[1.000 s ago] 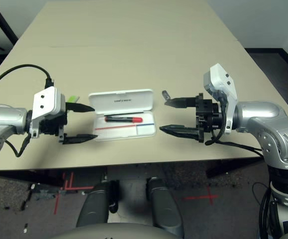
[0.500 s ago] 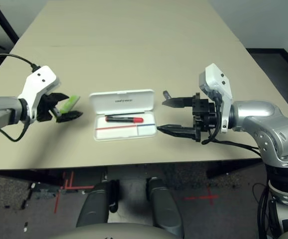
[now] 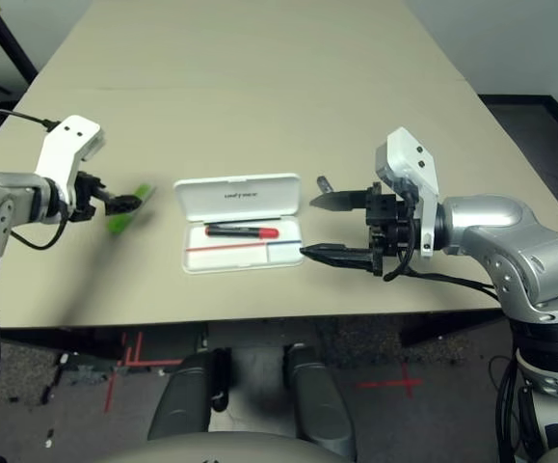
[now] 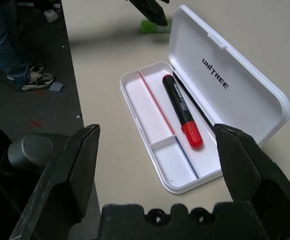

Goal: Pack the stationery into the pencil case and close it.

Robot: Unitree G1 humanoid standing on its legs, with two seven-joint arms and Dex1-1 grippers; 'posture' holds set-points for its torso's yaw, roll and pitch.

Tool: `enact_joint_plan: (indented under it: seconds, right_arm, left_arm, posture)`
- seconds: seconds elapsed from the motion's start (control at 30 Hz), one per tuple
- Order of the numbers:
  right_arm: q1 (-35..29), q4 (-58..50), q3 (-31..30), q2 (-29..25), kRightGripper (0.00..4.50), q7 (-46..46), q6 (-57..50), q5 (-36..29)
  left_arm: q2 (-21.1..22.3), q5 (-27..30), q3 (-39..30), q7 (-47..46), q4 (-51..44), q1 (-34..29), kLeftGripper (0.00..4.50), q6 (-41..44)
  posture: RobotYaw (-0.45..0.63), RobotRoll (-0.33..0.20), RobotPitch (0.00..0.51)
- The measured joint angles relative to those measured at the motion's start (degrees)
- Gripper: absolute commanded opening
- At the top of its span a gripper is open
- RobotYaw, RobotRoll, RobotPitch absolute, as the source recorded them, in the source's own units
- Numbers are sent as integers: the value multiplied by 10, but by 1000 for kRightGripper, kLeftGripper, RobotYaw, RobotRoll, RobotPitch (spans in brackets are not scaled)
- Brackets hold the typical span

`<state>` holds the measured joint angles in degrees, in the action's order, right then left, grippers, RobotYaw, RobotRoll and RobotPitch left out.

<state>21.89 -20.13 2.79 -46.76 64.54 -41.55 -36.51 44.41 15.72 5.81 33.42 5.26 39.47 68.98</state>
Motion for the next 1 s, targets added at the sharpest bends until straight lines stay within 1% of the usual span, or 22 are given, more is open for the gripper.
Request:
enact_joint_plan:
  seconds: [0.2,0.43,0.67,0.77,0.87,0.97,1.0]
  right_arm:
    - [0,-1,0,3,4487,-5,0,0]
    - [-5,-4,0,3,4487,-12,0,0]
    - [-11,-10,0,3,4487,-18,0,0]
    - [-11,-10,0,3,4500,-19,0,0]
    - [-11,-10,0,3,4500,-20,0,0]
    - [-11,-10,0,4,4500,-20,1,0]
    - [-11,-10,-1,4,4500,-20,1,0]
  left_arm:
    - [-28,-15,21,4,71,4,4500,-42]
    - [-31,-25,21,12,113,11,4500,-84]
    - [-32,-34,23,19,122,15,4500,-93]
    - [-33,-36,26,25,127,18,3836,-93]
    - [-33,-38,31,29,127,20,2816,-94]
    - [-32,-39,34,34,127,22,1592,-94]
    - [-31,-40,35,35,127,22,1270,-94]
  posture:
    - [-83,0,143]
    - [-97,0,146]
    - [-99,0,147]
    - [-99,0,147]
    - [-99,0,147]
    - [-97,0,148]
    - [-97,0,148]
